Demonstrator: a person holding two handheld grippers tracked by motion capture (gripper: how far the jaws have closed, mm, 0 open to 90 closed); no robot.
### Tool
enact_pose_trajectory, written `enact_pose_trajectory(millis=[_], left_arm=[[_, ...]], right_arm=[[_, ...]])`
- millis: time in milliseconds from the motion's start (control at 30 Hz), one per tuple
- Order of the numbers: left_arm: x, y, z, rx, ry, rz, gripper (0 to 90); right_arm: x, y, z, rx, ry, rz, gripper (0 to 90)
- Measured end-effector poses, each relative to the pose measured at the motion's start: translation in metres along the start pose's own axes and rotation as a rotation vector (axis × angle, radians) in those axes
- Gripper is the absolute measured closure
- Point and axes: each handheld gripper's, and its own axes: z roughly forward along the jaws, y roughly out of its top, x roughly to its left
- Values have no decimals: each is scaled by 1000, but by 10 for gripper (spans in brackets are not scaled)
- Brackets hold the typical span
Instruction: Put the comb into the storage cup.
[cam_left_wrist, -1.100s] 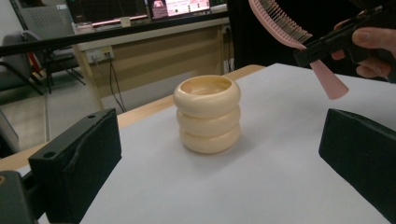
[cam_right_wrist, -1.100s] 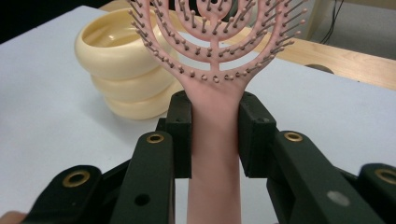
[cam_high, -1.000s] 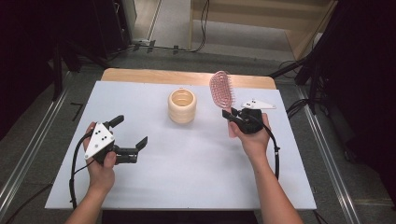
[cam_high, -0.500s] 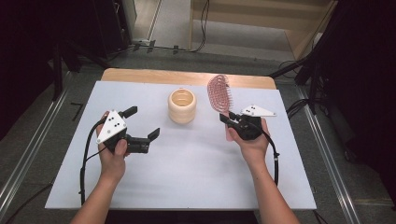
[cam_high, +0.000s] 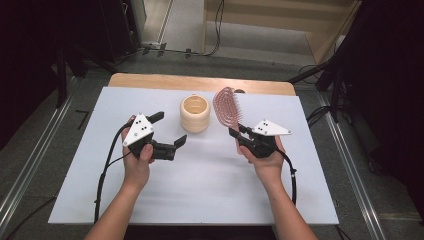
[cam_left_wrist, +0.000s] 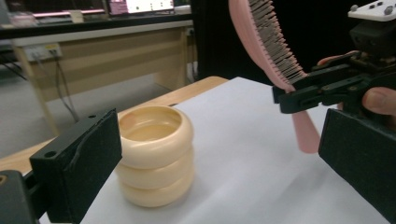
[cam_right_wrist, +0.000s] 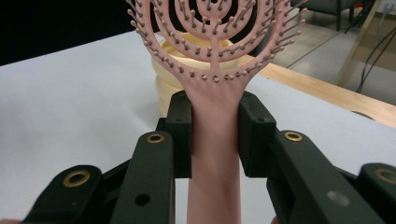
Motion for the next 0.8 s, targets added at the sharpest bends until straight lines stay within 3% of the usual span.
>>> enact_pose_trajectory(millis=[300, 567, 733, 800], left_arm=[[-11, -3, 10, 19, -50, -5, 0], [-20, -2, 12, 17, -87, -15, 0], [-26, 2, 12, 14, -50, -33, 56], [-27, 2, 12, 15, -53, -41, 67]], right_arm=[[24, -6, 9, 9, 38, 30, 681], [42, -8, 14, 8, 51, 18, 681], [54, -7, 15, 0, 67, -6, 681], [59, -6, 16, 3, 72, -14, 681]])
